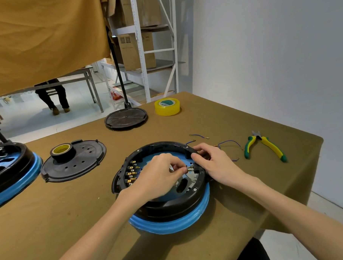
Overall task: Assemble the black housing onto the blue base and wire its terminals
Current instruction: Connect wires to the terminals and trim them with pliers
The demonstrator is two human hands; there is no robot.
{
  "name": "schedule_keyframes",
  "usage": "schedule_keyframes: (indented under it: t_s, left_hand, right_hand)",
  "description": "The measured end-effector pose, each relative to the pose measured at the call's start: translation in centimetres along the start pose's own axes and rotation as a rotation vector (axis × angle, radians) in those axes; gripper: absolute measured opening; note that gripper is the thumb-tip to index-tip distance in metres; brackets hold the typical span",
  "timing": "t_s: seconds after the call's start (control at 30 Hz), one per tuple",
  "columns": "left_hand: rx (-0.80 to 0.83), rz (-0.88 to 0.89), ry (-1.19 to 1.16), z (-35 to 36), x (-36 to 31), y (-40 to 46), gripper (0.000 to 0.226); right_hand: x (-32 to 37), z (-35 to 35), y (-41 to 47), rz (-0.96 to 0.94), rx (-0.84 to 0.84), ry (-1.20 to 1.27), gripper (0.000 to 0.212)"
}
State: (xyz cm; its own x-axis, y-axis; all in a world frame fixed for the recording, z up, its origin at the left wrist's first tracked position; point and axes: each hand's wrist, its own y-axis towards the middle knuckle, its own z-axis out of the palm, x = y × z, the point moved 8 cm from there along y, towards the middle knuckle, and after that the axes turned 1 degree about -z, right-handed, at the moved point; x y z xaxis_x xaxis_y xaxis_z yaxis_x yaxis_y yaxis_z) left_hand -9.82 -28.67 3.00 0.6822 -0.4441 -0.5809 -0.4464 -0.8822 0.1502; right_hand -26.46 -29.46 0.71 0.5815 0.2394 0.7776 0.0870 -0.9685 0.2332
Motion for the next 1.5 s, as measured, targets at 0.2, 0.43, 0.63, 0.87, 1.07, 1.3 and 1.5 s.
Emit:
schedule_keyframes:
  t_s: [0.2, 0.43, 0.63, 0.87, 1.07, 1.3, 1.5]
  left_hand:
    - [-0.010, -0.021, -0.022, 0.1, 0.2, 0.1, 0.015]
    - [0.068, -0.066, -0.160, 1.0, 0.6, 0.6, 0.019]
    - [0.134, -0.260, -0.353, 1.5, 2.2, 0.7, 0.018]
    - [0.192, -0.464, -0.450, 2.4, 3.1, 1.0, 0.015]
    - [0.198, -0.520, -0.447, 2.5, 2.8, 1.0, 0.017]
    - [0.222, -0.406, -0.338, 2.2, 1.9, 1.0, 0.025]
    - [0.234, -0.249, -0.275, 0.9, 2.0, 0.2, 0.023]
  right_hand:
    - [0.0, 0.0, 0.0, 0.007, -0.004, 0.012, 0.011]
    - [0.1, 0.1, -0.2, 0.021, -0.005, 0.016, 0.014]
    - [0.1, 0.1, -0.3, 0.030, 0.003, -0.005, 0.018]
    - [0.2, 0.1, -0.3, 0.039, -0.001, -0.010, 0.023]
    - [0.2, 0.2, -0.2, 0.038, 0.001, -0.034, 0.027]
    - [0.2, 0.1, 0.2, 0.040, 0.024, -0.025, 0.027]
    - [0.1, 0.0, 0.1, 0.033, 0.008, -0.036, 0.026]
